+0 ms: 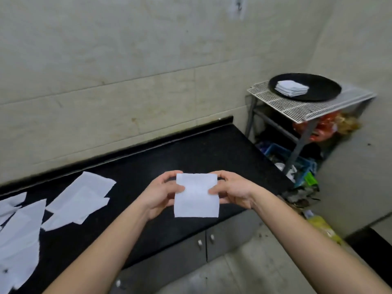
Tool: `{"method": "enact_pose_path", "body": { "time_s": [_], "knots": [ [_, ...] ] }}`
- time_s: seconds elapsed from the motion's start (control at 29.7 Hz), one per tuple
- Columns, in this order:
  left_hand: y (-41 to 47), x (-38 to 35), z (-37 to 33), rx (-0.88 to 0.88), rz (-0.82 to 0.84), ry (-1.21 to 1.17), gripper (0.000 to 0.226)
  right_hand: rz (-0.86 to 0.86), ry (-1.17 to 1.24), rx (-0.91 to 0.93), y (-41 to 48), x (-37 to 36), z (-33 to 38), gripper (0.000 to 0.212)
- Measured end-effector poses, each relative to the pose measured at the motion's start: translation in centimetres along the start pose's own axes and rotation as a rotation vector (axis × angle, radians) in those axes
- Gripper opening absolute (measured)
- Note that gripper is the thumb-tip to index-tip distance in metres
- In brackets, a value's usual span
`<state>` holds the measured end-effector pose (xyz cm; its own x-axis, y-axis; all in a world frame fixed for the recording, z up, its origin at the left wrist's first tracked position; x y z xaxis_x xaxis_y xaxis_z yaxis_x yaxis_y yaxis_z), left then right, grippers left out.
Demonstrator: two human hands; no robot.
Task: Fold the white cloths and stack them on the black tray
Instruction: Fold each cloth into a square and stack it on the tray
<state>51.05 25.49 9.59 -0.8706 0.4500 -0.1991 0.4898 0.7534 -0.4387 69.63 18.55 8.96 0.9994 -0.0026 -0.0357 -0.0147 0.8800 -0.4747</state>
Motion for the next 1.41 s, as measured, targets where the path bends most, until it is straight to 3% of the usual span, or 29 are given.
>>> {"method": "enact_pose_path", "body": {
  "time_s": [0.4, 0.61, 0.91, 1.18, 1.35, 1.41],
  "knots": [
    [11.9, -20.3, -3.0, -0.120, 0.123, 0.081, 0.044, -0.279, 0.181, 0.097, -3.8, 22.1, 0.9, 0.041],
    [20.7, -29.2, -8.7, -0.244, 0.189, 0.091, 0.040, -0.396, 0.138, 0.156, -2.0, 33.4, 6.6, 0.033],
    [31.8, -40.8, -16.6, -0.315, 0.233, 0.126, 0.039, -0.488, 0.196, 0.245, 0.4, 48.3, 13.2, 0.039],
    [40.7, -46.5, -17.2, -0.281, 0.076, 0.083, 0.042, -0.467, 0.113, 0.223, 5.7, 58.9, 14.7, 0.032],
    [46.9, -49.9, -18.2, -0.220, -0.097, -0.006, 0.038, -0.386, 0.123, 0.193, 11.2, 67.1, 16.9, 0.059],
    [49.2, -50.9, -18.8, -0.194, -0.175, -0.033, 0.038, -0.335, 0.109, 0.188, 13.4, 69.9, 18.3, 0.061]
  ]
}}
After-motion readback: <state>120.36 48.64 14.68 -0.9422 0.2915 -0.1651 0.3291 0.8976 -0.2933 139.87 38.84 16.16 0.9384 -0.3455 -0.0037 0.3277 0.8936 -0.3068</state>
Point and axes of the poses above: each hand's wrist, its own y-axis towards the middle knuckle, its own x-axis out of the back of the hand, z = x × y, the point moved 7 cm from there along y, towards the middle knuckle, and after that the axes turned 3 degrees about -y, right-handed, at the moved point
